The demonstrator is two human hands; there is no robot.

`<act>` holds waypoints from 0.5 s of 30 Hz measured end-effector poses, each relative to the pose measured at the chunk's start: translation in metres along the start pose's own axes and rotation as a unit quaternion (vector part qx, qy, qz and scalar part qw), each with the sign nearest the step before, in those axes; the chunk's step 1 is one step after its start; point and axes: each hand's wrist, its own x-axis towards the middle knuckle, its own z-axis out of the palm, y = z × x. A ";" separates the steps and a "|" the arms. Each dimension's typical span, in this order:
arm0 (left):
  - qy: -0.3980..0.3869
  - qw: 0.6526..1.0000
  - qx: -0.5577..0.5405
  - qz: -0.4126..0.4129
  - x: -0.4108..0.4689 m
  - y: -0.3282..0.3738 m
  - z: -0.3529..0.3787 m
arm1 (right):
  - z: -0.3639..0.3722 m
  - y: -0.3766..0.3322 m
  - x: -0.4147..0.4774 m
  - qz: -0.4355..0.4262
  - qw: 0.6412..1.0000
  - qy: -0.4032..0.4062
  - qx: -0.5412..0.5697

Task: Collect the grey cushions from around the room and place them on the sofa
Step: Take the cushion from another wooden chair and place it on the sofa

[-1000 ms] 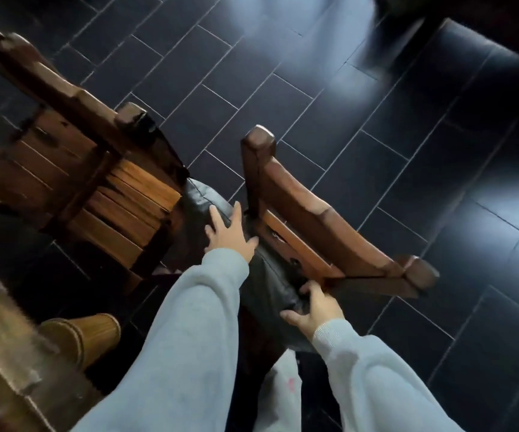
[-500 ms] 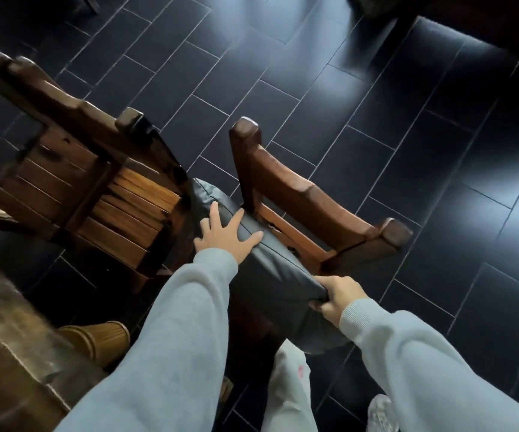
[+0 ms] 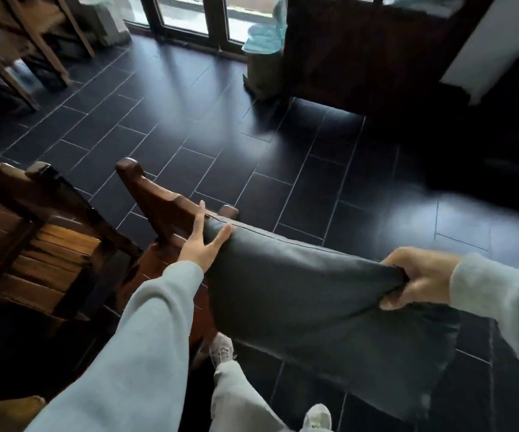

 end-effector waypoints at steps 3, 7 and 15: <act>-0.067 0.986 -0.151 0.003 -0.036 0.059 0.059 | -0.036 0.065 -0.099 0.035 0.996 0.055 0.061; -0.215 0.955 -0.203 -0.016 -0.069 0.108 0.138 | -0.080 0.139 -0.210 0.013 0.984 0.105 0.143; -0.236 0.935 -0.228 0.134 -0.078 0.276 0.273 | -0.119 0.295 -0.334 0.047 0.949 0.238 0.202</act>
